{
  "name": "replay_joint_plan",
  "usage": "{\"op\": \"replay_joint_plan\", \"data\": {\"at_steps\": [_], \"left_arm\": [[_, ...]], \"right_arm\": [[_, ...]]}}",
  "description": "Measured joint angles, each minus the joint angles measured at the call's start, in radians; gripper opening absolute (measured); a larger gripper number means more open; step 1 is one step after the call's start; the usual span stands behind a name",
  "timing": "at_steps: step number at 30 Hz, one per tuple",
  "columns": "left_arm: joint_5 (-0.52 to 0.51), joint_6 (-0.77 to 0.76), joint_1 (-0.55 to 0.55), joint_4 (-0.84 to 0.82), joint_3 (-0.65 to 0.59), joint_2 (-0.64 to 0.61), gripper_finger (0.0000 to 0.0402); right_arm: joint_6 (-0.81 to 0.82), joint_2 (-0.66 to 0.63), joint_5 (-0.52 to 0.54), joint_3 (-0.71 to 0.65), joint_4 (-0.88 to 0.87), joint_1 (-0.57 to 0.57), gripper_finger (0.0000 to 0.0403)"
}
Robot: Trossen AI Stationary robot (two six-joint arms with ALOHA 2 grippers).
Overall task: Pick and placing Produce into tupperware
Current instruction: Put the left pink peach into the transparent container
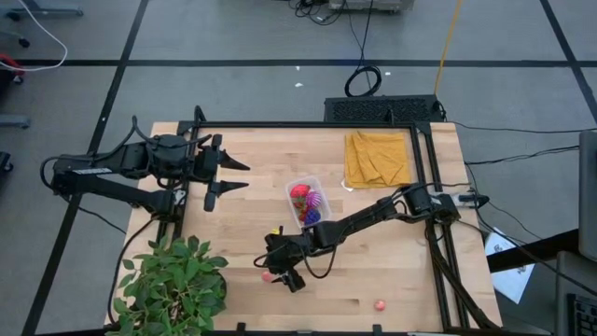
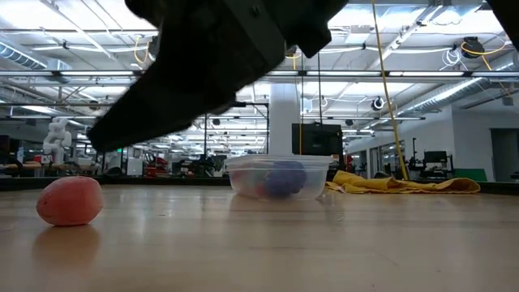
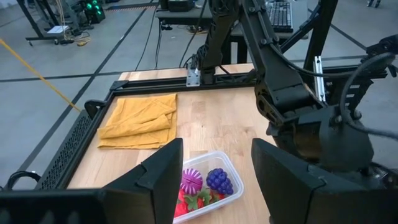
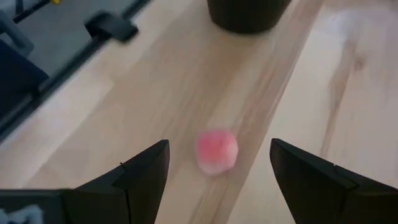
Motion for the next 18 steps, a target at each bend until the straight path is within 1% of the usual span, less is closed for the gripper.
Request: {"op": "replay_joint_plan", "data": {"at_steps": [6, 13, 18], "left_arm": [[0.0, 0.0, 0.0, 0.0, 0.0, 0.0, 0.0196], [0.0, 0.002, 0.0, 0.001, 0.0, 0.0, 0.0196], [0.0, 0.002, 0.0, 0.0, 0.0, 0.0, 0.0196]], "right_arm": [[0.004, 0.031, 0.0, 0.004, -0.015, 0.0, 0.027], [-0.023, 0.071, 0.0, 0.056, -0.022, 0.0, 0.027], [-0.014, 0.09, -0.017, 0.056, -0.029, 0.0, 0.027]]}}
